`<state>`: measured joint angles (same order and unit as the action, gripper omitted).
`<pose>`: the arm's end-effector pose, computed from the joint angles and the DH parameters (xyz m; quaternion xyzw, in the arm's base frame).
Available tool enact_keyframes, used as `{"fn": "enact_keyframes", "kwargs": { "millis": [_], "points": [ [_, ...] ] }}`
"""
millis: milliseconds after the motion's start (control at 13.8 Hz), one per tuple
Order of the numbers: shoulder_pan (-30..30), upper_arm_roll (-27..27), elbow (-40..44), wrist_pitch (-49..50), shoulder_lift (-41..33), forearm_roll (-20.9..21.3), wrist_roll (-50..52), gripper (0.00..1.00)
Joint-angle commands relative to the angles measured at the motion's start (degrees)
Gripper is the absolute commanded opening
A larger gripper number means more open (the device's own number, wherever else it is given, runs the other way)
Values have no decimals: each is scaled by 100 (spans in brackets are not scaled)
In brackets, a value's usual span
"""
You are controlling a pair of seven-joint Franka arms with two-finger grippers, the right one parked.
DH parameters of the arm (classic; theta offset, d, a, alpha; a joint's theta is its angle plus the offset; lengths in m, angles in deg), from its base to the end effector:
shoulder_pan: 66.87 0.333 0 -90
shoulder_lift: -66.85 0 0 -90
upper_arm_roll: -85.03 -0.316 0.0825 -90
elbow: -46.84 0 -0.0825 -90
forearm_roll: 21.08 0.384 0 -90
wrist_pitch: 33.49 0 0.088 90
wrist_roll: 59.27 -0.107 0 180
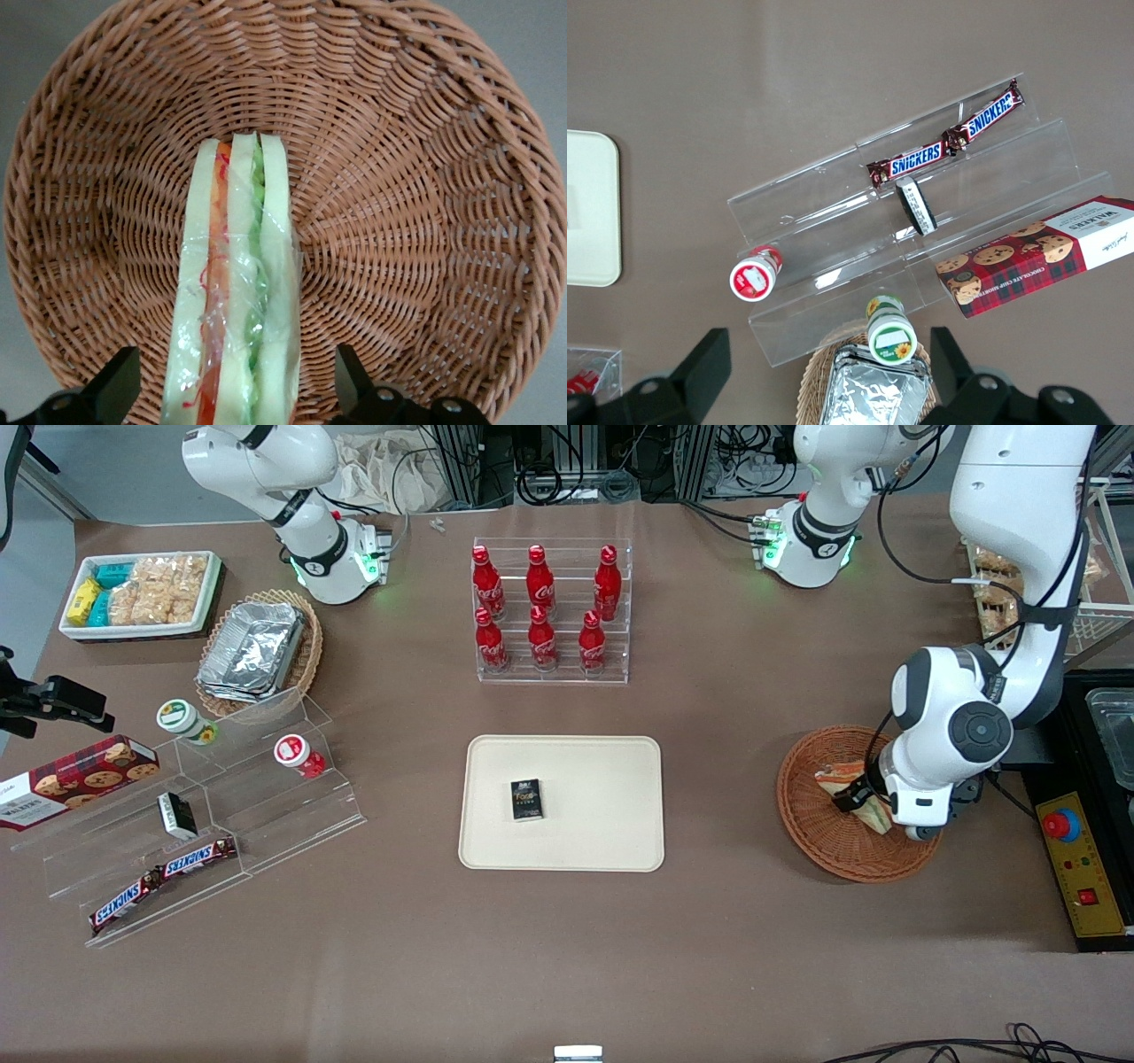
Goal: Place sandwich from basket to tray
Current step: 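Close the left gripper on the wrapped sandwich, then lift the sandwich and carry it with the left gripper to the white tray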
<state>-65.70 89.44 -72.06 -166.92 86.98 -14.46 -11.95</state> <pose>0.5768 -0.0301 0.2510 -0.9398 -0.3373 0.0318 0.0445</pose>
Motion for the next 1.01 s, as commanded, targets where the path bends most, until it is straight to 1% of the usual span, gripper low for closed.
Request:
{"fn": "enact_keyframes", "kwargs": {
  "millis": [0,72,145,289,434,506,723,940],
  "points": [
    [24,15,-28,-122,35,120,120,67],
    [24,15,-19,-122,61,120,120,57],
    [24,15,-19,-130,70,120,120,49],
    [24,15,-19,-139,62,120,128,39],
    [24,15,-2,-139,53,120,137,23],
    [24,15,-2,-130,18,120,137,17],
    [24,15,42,88,-227,111,146,17],
    [-37,68,366,922,-632,67,85,17]
  ]
}}
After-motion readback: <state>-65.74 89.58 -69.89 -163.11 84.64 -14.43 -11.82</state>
